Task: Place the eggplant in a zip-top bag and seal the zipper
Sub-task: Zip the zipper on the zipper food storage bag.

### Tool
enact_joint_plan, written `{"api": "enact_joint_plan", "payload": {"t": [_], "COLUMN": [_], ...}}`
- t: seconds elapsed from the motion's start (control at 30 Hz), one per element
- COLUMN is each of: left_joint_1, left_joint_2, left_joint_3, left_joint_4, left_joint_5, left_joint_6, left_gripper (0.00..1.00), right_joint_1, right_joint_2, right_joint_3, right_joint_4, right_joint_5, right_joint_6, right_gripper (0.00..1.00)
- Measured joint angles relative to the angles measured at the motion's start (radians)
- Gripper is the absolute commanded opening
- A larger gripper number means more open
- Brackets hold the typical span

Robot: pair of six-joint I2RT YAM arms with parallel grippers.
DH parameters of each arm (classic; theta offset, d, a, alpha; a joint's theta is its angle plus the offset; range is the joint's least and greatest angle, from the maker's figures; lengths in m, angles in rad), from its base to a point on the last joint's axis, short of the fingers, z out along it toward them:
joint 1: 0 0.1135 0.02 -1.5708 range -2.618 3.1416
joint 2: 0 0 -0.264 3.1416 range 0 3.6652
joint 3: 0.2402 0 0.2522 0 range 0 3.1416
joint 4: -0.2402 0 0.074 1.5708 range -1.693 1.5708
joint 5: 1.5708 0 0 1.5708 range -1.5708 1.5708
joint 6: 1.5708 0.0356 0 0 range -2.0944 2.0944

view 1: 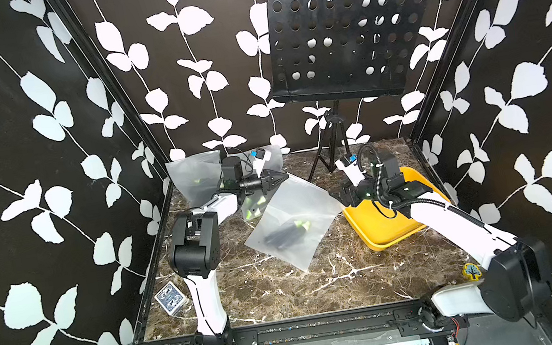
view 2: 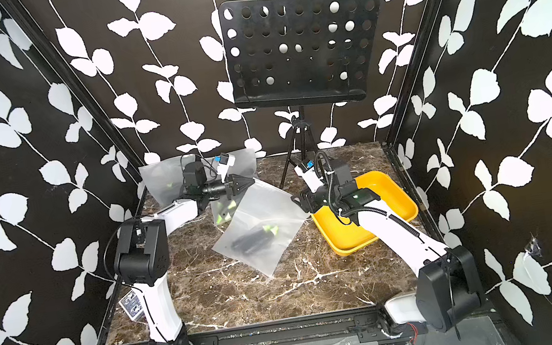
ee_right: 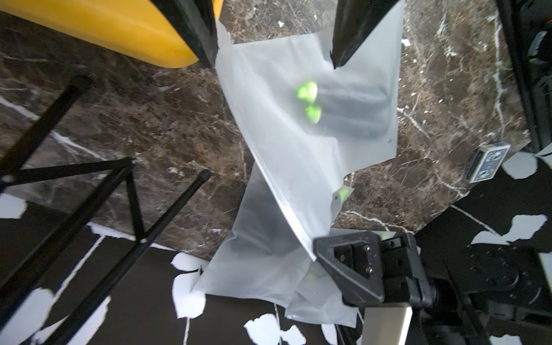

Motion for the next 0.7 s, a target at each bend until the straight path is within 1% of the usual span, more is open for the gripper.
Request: {"api": "enact_joint_plan", "payload": {"t": [0.13,0.3,0.4,0.5,0.6,0.7], "left_joint_1": [0.003,0.004,0.004,0.004,0.004,0.004], "left_joint_2": [-0.049,-0.135,-0.165,-0.179,-0.179,-0.179], "left_joint_3": [-0.076,-0.158,-0.162,-0.159,-0.154,-0.146], "left_joint_4": [-0.016,-0.047,-0.056,-0.077,-0.099,-0.116], "left_joint_5": [-0.078,-0.122,-0.126,-0.123,-0.119,-0.108], "left_joint_6": [-0.027,-0.027,-0.017,0.005,0.017,0.031], "left_gripper": [0.00,0.00,0.00,0.00,0.00,0.00], "right_joint_1": [-0.007,-0.011,-0.011,-0.023,-0.065,-0.101], "right_joint_2": [-0.003,0.043,0.076,0.079,0.080,0.087], "right_joint_3": [0.002,0.023,-0.008,-0.084,-0.143,-0.160], "right_joint_4": [0.021,0.023,0.034,0.036,0.034,0.036], "right_joint_5": [0.062,0.032,0.025,0.017,-0.017,-0.043], "right_joint_6": [0.008,-0.004,-0.016,-0.041,-0.062,-0.082], "right_gripper": [0.59,0.56,0.54,0.49,0.47,0.47]}}
